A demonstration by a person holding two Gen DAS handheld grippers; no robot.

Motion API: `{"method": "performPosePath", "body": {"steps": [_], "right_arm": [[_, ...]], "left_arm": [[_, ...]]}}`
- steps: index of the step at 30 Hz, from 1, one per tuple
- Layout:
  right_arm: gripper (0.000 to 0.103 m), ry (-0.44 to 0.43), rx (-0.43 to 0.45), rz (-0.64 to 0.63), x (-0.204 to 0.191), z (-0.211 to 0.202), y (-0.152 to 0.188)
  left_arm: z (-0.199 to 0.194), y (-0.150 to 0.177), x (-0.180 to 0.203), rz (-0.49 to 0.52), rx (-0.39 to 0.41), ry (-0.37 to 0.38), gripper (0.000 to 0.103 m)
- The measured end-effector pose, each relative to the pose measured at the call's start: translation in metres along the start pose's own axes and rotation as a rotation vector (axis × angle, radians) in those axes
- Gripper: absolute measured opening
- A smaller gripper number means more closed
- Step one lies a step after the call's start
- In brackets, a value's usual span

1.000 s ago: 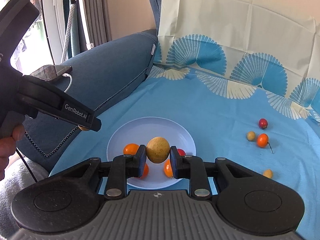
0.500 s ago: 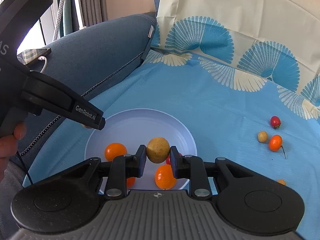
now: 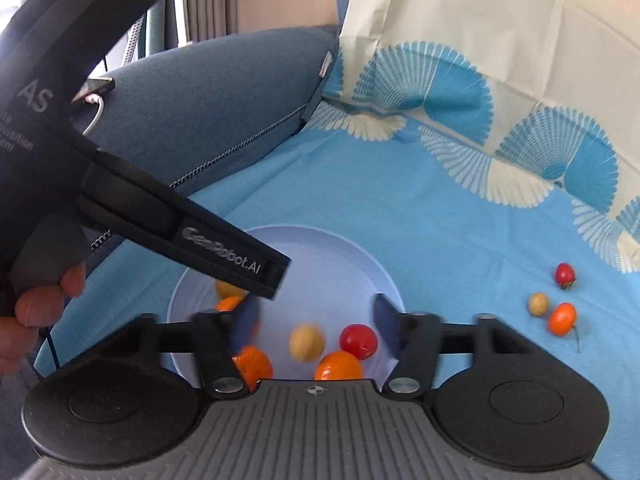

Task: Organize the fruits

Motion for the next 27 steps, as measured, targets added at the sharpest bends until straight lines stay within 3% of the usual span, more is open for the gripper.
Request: {"method": "performPosePath", "body": {"steps": [3,5,13,27], "right_arm": [[0.091,0.012,-0.023,0.017,0.002,-0.013,0.005],[0.095,0.016,-0.048,0.053,0.005,-0.024,0.011],[0.099,0.006,-0.093,0.16,0.007,-0.087,0.034],[0.102,0.08,0.044,0.203,0.017,-0.189,0.053]], "left_arm": [[-0.017,0.013,-0.005,-0.003,-0.022,-0.059,0.103],[-0.032,0.024,-0.006,-0.013,-0.017,-0.054,0.103],[-0.096,0.068,-0.004,-0.056,-0.001,-0.032,0.103],[-0.176,0.102,0.019,-0.034,0.115,-0.019,0.103]]}}
Point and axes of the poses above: each gripper's, at about its wrist camera, not at the fingertips, and z roughly the way its jaws point, x to its right, y to its underside, the point moved 9 cm from there along z, roughly the way its jaws point, and after that the axes turned 10 degrees about y, right-handed, at the moved point
